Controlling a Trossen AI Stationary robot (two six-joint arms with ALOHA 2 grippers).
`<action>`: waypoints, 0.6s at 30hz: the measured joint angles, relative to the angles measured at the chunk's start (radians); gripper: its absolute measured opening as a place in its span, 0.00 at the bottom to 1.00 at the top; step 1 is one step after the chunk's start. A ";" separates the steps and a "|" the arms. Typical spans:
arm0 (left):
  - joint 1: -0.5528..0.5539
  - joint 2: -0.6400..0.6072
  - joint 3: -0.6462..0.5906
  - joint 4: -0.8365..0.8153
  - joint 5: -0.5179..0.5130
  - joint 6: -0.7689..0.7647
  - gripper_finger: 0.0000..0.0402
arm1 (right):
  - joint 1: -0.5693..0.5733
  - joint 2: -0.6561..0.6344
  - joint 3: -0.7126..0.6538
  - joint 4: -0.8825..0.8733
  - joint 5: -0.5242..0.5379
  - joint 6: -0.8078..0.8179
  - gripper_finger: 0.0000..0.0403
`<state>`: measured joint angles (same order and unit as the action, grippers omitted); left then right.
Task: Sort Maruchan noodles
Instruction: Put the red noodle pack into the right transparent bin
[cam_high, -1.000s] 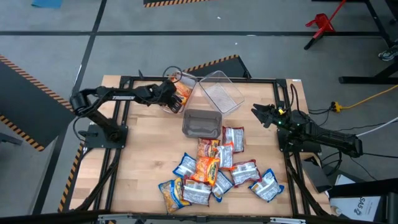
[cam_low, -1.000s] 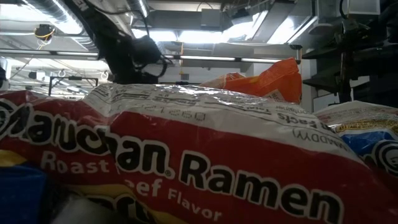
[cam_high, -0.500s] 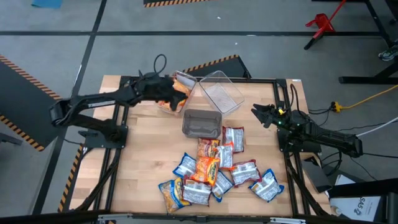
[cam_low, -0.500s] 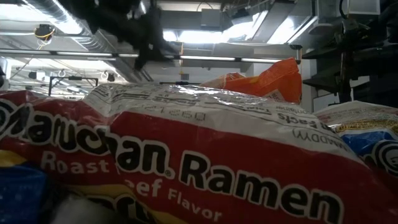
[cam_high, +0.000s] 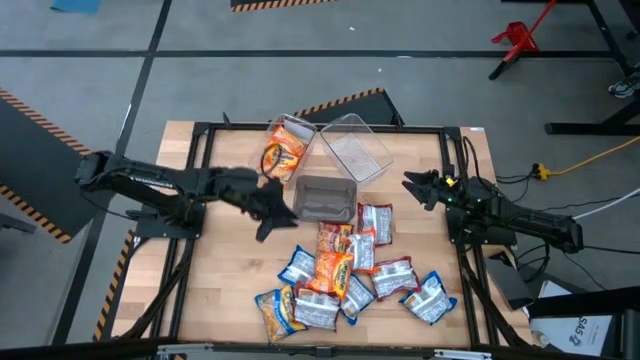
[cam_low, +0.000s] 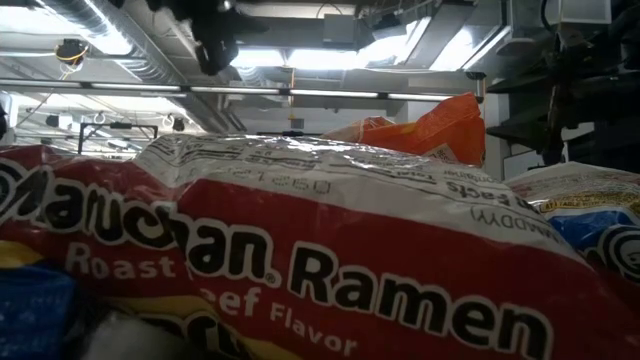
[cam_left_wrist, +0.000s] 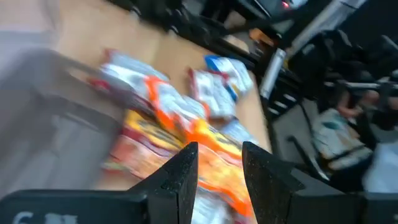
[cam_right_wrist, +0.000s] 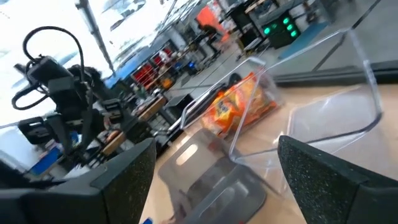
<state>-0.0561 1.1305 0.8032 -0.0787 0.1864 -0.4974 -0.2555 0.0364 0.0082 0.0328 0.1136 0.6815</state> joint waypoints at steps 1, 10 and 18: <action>-0.032 0.008 0.001 0.000 -0.001 -0.020 0.30 | 0.000 0.000 0.000 -0.002 -0.013 0.000 0.80; -0.270 0.154 0.001 0.059 -0.042 -0.160 0.33 | 0.000 0.001 0.000 -0.020 -0.118 0.000 0.80; -0.370 0.362 0.001 0.364 -0.087 -0.382 0.48 | 0.000 0.001 0.000 -0.020 -0.125 -0.008 0.80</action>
<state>-0.4259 1.4926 0.8040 0.2851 0.0993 -0.8792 -0.2556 0.0372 0.0082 0.0124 -0.0118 0.6739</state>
